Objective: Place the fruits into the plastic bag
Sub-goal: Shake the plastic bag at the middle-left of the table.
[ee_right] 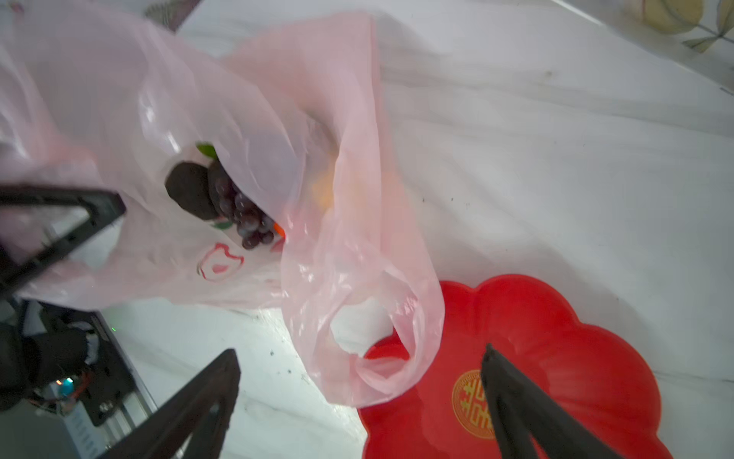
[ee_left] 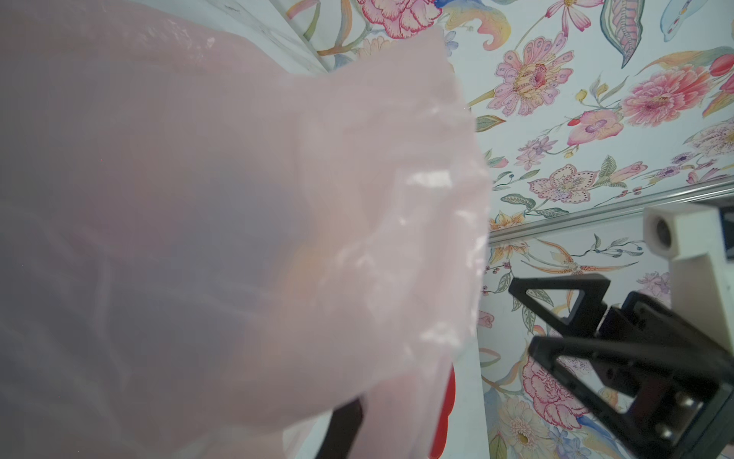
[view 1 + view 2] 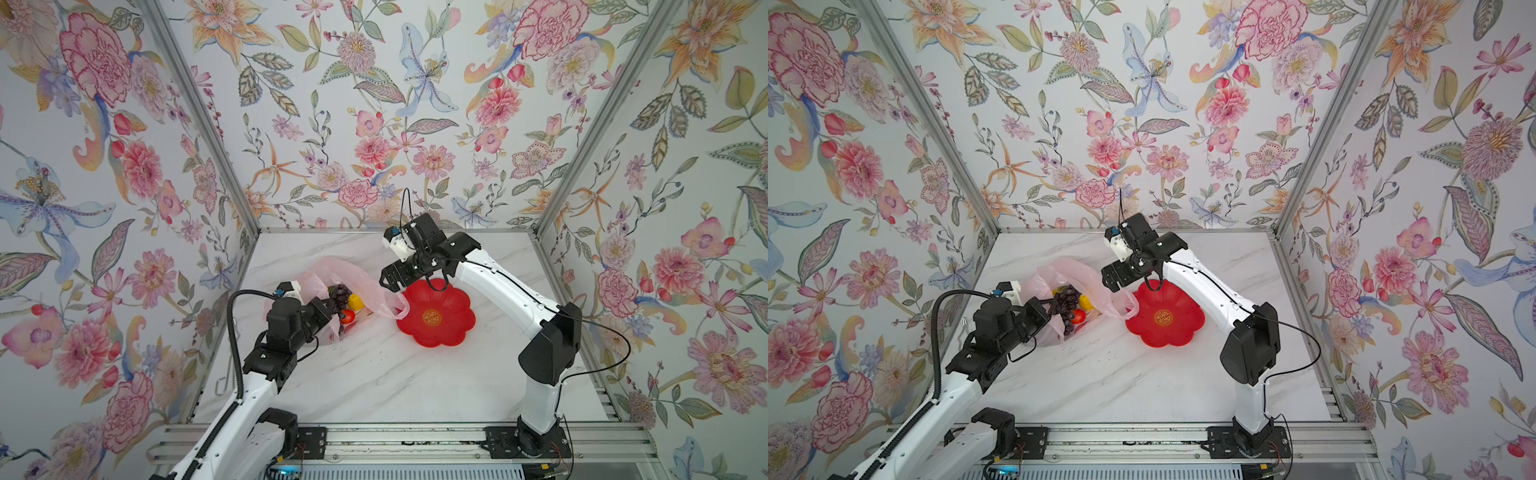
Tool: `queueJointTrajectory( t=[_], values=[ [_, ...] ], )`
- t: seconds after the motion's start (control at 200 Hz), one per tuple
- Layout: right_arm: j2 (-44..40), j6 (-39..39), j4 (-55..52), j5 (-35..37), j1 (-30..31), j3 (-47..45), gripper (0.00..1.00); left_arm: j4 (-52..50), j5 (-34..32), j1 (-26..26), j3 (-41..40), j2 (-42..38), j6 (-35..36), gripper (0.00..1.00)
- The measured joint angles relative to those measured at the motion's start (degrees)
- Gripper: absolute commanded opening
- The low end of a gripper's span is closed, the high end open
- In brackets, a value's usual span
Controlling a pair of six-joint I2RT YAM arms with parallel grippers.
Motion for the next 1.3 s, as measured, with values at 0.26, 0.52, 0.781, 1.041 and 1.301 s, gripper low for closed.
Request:
queueJointTrajectory(
  t=[0.26,0.52,0.781,1.041,1.301],
  values=[
    [-2.3,-6.2,-0.4,3.7,5.5,-7.6,0.85,0.7,0.0,0.0,1.5,1.1,0.9,0.0],
    [2.5,-7.4,2.0,2.2,5.9,-7.8,0.74,0.3,0.0,0.0,1.5,0.3,0.9,0.0],
    [8.0,-7.6,2.8,0.0,4.6,-7.6,0.65,0.0,-0.2,0.0,1.5,-1.2,0.9,0.0],
    [10.9,-7.1,3.6,-0.6,4.3,-6.6,0.46,-0.9,-0.1,0.3,1.5,-1.2,1.3,0.0],
    [11.7,-6.4,3.7,-0.9,3.7,-6.6,0.12,-1.1,0.0,0.8,1.5,-1.2,1.3,0.0]
  ],
)
